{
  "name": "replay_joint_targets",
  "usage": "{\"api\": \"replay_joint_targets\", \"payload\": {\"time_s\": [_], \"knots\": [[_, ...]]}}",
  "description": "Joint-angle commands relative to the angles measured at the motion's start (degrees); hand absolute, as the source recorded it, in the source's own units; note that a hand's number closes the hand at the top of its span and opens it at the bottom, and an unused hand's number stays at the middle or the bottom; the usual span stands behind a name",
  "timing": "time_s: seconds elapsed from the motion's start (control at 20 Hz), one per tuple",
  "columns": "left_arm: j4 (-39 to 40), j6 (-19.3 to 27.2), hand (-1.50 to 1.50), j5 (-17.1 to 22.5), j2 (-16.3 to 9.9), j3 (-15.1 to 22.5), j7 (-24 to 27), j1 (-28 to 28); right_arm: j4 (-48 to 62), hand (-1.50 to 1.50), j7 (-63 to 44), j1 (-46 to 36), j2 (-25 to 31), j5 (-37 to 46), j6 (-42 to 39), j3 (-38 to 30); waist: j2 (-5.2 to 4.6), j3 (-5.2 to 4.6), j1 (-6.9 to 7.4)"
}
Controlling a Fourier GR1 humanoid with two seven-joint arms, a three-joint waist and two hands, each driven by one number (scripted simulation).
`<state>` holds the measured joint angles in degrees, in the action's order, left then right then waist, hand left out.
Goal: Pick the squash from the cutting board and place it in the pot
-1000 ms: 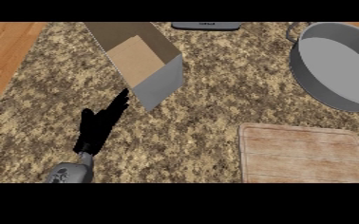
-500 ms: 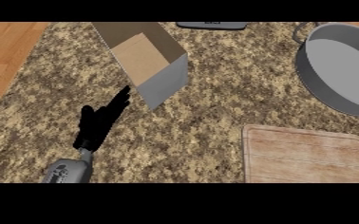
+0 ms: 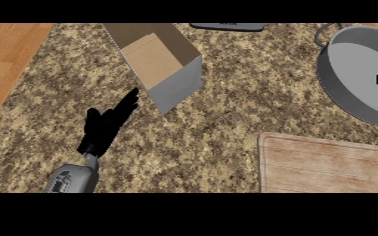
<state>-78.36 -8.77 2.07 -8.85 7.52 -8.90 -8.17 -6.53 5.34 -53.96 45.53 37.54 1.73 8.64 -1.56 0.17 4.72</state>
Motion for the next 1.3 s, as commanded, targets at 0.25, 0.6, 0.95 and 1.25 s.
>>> {"api": "replay_joint_targets", "payload": {"time_s": [0.25, 0.6, 0.95, 1.25], "knots": [[1.2, 0.9, 0.00, -0.4, 1.1, -0.3, -0.7, -1.3, 3.4, -1.50, -3.9, -3.0, -5.2, -1.6, -4.9, -2.1, -0.23, 0.17, -0.65], [1.4, 1.9, 0.00, -0.6, 1.3, -0.9, 0.0, -0.7, -1.6, -1.50, 4.9, -6.0, -5.0, -17.6, 4.4, -18.4, -0.06, 0.30, -1.86], [0.1, 2.0, 0.00, -0.5, 1.0, -1.1, -0.6, 0.3, -1.9, -1.50, 9.2, -3.3, -0.2, -28.5, 11.7, -30.3, 0.04, 0.23, -2.07], [-1.9, 2.1, 0.00, -1.3, 0.8, -0.6, -0.4, 2.5, -2.5, -1.50, 14.8, 0.5, 5.2, -33.8, 9.4, -36.3, 0.37, 0.17, -2.05]]}}
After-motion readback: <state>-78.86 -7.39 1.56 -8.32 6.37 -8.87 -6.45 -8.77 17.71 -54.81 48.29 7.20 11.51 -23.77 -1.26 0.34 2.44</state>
